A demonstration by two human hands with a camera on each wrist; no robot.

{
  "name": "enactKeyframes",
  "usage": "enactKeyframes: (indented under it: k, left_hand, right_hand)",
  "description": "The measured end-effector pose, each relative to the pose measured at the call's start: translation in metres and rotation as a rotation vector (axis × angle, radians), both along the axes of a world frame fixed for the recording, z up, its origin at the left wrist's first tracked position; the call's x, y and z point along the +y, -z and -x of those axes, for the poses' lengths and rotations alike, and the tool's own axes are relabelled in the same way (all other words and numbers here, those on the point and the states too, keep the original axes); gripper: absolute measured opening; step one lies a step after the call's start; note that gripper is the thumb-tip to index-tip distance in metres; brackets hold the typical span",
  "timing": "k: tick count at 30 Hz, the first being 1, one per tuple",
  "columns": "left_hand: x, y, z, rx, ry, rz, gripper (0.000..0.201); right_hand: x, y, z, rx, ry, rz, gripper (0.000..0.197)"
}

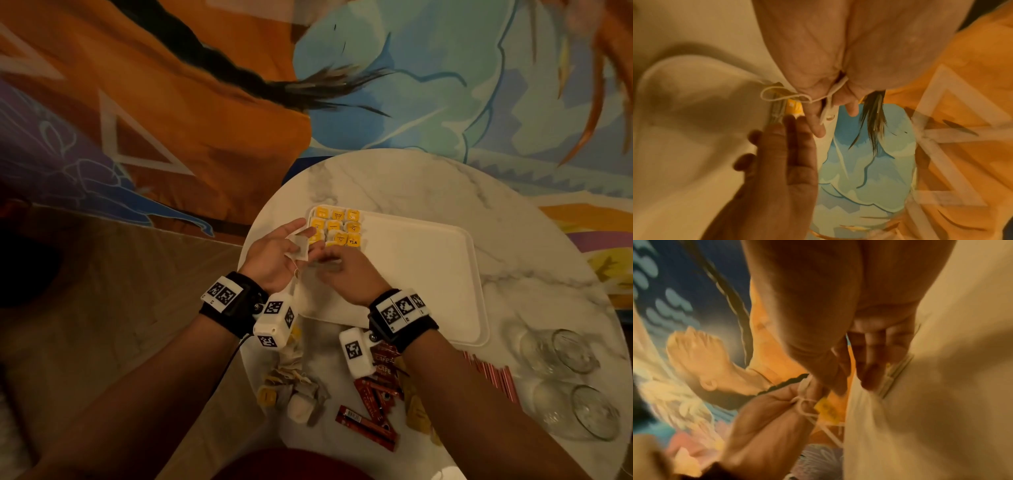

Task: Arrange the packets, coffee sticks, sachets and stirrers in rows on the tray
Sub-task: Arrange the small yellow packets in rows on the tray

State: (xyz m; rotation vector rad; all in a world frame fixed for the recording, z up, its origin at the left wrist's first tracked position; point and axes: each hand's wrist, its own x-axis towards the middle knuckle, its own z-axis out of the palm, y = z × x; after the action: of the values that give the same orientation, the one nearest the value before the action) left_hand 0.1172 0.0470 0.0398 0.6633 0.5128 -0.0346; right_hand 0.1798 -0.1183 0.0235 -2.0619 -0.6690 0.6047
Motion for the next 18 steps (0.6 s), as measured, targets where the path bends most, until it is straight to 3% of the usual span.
enactKeyframes:
  k: [3, 5, 9, 12, 18]
  left_hand:
    - [-0.002, -0.002, -0.004, -0.031, -0.015, 0.017, 0.048]
    - [-0.005, -0.005, -0.004, -0.048, -0.02, 0.014, 0.046]
    - [-0.012, -0.014, -0.003, -0.104, -0.017, -0.04, 0.042]
    - [-0.011, -0.015, -0.002, -0.118, -0.014, -0.094, 0.042]
    - [-0.004, -0.005, 0.001, -0.085, 0.046, -0.297, 0.068]
  right_hand:
    - [0.001, -0.004, 0.011, 0.151, -0.18, 0.077, 0.047]
    - [0.002, -0.005, 0.017, 0.23, -0.199, 0.04, 0.041]
    - [0.006, -0.007, 0.027, 0.209, -0.071, -0.095, 0.018]
    - [0.005, -0.006, 0.027, 0.188, 0.05, -0.151, 0.02]
    - [-0.008, -0.022, 0.025, 0.135, 0.145, -0.224, 0.02]
